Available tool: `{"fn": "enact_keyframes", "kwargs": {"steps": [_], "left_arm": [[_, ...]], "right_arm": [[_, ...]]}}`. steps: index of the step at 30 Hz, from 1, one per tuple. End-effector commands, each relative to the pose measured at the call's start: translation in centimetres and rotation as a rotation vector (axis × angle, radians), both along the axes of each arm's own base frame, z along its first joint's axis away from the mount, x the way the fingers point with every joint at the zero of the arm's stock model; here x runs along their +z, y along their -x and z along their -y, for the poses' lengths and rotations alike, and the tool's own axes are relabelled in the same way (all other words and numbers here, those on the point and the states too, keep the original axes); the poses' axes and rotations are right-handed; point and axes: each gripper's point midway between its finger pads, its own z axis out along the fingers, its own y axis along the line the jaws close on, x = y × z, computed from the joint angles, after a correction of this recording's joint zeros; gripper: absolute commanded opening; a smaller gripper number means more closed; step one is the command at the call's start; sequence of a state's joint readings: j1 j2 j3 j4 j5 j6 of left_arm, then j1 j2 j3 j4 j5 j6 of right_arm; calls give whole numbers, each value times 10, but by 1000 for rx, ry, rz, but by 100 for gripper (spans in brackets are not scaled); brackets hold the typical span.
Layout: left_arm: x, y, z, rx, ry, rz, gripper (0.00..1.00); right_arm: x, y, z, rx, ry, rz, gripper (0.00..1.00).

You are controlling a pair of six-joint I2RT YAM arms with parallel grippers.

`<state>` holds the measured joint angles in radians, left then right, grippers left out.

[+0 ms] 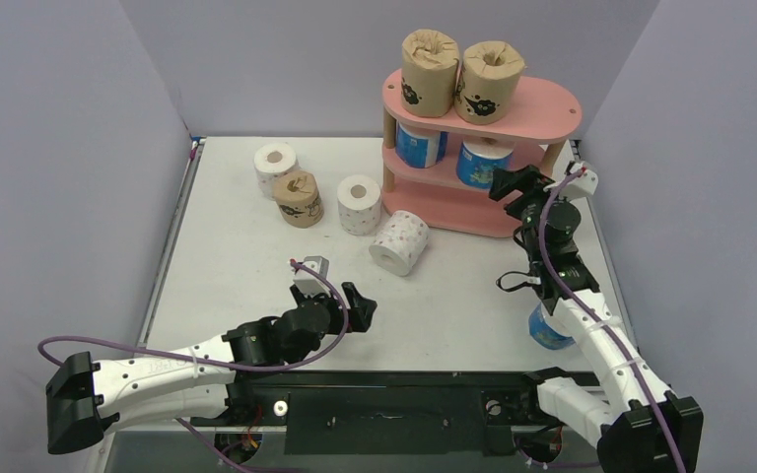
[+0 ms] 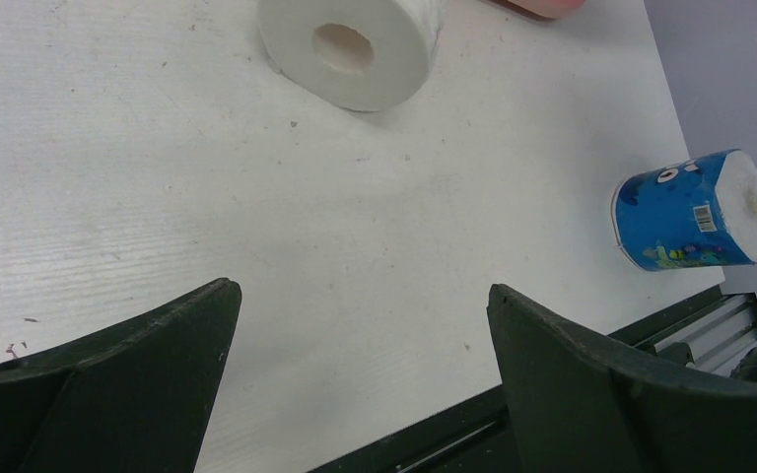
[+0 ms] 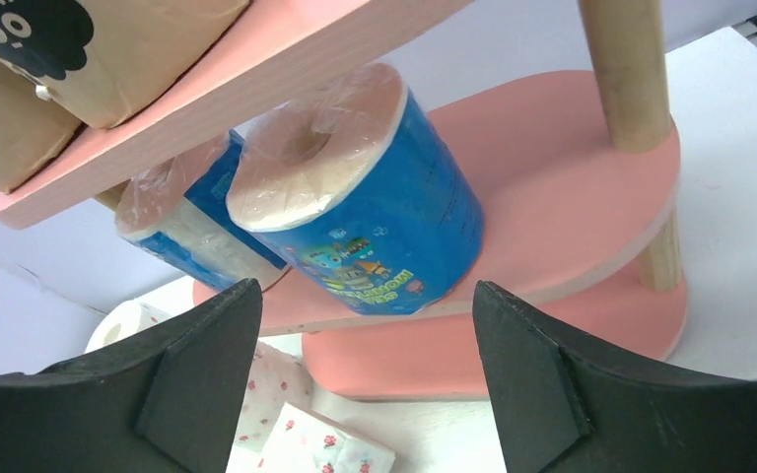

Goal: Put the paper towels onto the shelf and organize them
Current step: Move the paper towel to the shelf.

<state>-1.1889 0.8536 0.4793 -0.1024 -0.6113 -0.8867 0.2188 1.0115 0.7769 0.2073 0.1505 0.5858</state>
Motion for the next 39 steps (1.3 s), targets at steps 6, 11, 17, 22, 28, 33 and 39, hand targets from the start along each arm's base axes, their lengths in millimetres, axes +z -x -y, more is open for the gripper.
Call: {"fn": "enact_keyframes", "kwargs": {"steps": [6,11,17,22,28,33,39], "left_arm": [[8,-1,8,-12,57,4,96],[9,0,6,-11,58,5,96],[9,0,4,-5,62,6,97],[9,-1,4,-5,60,8,97],[7,-2,5,-3,53,7,97],[7,-3,4,3,49,8,97],[8,-4,3,8,47,11,97]], "right_arm": [[-7,7,13,12,-245,26,65],[-9,-1,6,77,-401,30,63],[-20,-13,-1,112,-458,4,61],[-32,-20,-7,131,-468,-29,60],[-39,-30,-6,115,-461,-50,59],[-38,-40,-7,114,-468,-48,59],[-37,-49,-10,120,-467,-52,58]]}}
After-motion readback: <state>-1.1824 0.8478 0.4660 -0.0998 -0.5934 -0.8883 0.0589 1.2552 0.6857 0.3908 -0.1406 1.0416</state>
